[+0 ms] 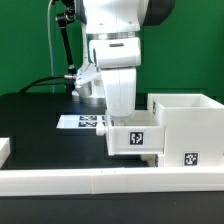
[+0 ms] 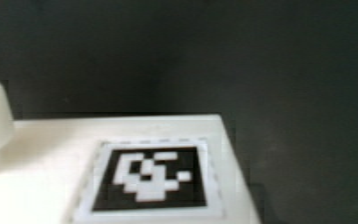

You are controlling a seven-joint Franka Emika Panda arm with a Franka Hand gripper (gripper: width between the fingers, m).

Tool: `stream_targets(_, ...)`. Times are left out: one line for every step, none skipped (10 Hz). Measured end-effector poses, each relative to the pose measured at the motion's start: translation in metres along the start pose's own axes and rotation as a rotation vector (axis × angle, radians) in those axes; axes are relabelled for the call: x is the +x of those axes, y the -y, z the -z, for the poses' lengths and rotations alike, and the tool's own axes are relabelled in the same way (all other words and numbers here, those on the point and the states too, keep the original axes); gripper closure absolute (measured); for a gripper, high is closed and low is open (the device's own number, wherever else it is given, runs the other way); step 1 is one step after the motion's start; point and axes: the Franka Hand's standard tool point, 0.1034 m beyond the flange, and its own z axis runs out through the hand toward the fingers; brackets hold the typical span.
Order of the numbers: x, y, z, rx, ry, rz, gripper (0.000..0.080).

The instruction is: Assemble drawer

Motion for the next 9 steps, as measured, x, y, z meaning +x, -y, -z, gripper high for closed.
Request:
stream_targets(0.0076, -0.0007, 0.0001, -0.001, -0.001, -0.003, 0.0758)
stream_targets(0.0129, -0.0011, -0.0006, 0.0, -0.002, -0.003, 0.0758)
stream_targets(0.0143, -0.001, -0.0008, 0.0, -0.002, -0.001, 0.0758)
stream_targets(0.014, -0.0008, -0.0014, -0.005, -0.004, -0.002, 0.0758)
stream_targets(0.0138, -0.0007, -0.0014, -0.005, -0.004, -0.002, 0.0758)
stream_targets(0.0138, -0.0007, -0.0014, -0.005, -0.004, -0.003, 0.0758)
stream_targets(0.0138, -0.0007, -0.0014, -0.005, -0.004, -0.002, 0.0758)
stream_targets(0.0137, -0.0007, -0.0014, -0.005, -0.003, -0.003, 0.0758)
stream_targets(0.0143, -0.002, 0.0021, -0.009, -0.002, -0.006, 0.0578)
